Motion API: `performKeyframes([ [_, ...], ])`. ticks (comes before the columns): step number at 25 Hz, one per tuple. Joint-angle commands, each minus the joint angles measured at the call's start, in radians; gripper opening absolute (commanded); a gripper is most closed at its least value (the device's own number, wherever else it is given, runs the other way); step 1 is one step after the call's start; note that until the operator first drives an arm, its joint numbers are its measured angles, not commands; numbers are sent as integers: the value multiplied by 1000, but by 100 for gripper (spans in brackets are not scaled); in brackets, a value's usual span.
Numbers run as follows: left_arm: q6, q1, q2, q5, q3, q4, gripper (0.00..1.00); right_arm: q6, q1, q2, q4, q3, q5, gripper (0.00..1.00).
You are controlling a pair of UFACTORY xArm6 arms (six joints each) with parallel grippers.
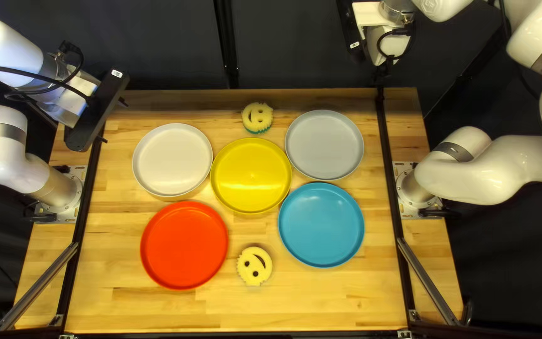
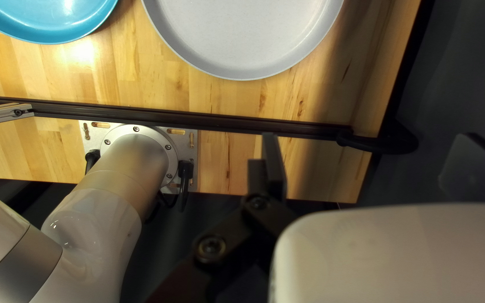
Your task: Pick up sponge and scrub the plate
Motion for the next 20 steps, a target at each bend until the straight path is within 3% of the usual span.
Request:
performKeyframes([
  [1, 44, 50, 102, -26, -79, -5, 100, 0, 0, 0, 0, 0, 0, 100],
  [9, 197, 222, 144, -7, -134, -15, 100, 0, 0, 0, 0, 0, 0, 100],
  [15, 247, 321, 13, 53, -55, -14, 100, 0, 0, 0, 0, 0, 0, 100],
  [20, 241, 326, -37, 68, -14, -10, 100, 0, 0, 0, 0, 0, 0, 100],
])
